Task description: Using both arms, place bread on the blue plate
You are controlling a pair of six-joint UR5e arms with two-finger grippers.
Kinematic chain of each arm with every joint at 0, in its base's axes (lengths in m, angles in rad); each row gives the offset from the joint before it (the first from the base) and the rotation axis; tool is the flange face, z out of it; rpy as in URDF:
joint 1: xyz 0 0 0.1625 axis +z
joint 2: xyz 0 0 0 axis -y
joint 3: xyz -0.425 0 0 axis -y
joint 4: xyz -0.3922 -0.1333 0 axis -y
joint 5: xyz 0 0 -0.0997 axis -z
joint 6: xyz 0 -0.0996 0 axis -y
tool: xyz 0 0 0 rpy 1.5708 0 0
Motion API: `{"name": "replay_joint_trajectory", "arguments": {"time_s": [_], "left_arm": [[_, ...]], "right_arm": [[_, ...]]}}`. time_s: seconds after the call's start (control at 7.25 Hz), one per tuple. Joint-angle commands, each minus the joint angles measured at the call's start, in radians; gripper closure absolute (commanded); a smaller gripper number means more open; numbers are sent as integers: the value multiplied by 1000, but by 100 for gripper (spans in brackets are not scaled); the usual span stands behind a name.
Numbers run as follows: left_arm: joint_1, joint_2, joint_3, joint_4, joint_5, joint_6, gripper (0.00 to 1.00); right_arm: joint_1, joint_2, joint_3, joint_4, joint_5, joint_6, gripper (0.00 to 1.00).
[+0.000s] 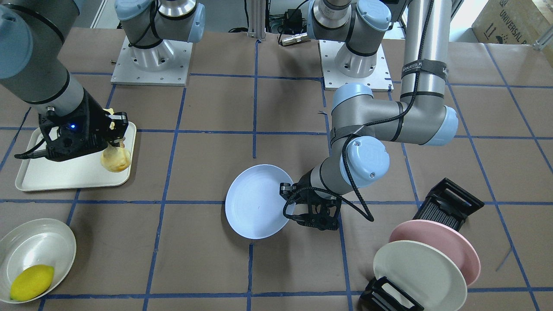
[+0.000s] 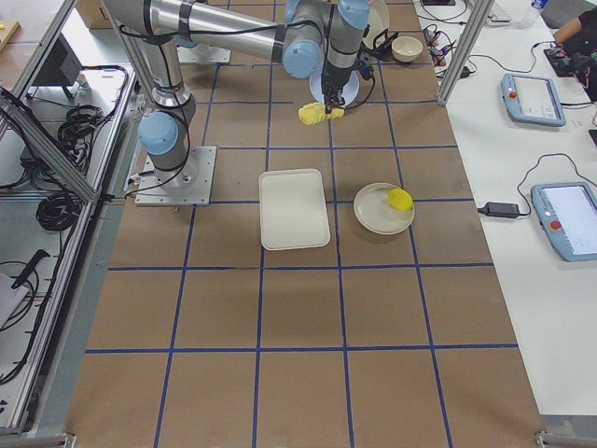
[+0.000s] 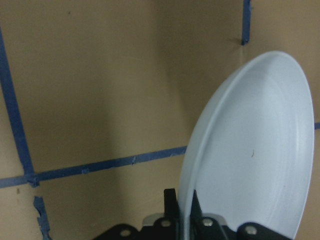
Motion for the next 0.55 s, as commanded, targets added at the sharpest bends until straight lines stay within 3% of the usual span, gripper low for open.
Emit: {"name": "replay_joint_trajectory", "arguments": {"time_s": [0.0, 0.14, 0.28, 0.41], "left_arm": [[-11, -10, -16, 60, -66, -52, 88], [-13, -9, -35, 65, -57, -53, 77], [-5, -2, -49, 74, -55, -53, 6], [5, 10, -30, 80, -46, -53, 0]], "right_arm": [[66, -1, -6, 2, -2, 87, 81], [105, -1, -6, 2, -10, 127, 81], [123, -1, -6, 0, -12, 150, 81], [128, -1, -4, 2, -13, 174, 81]]}}
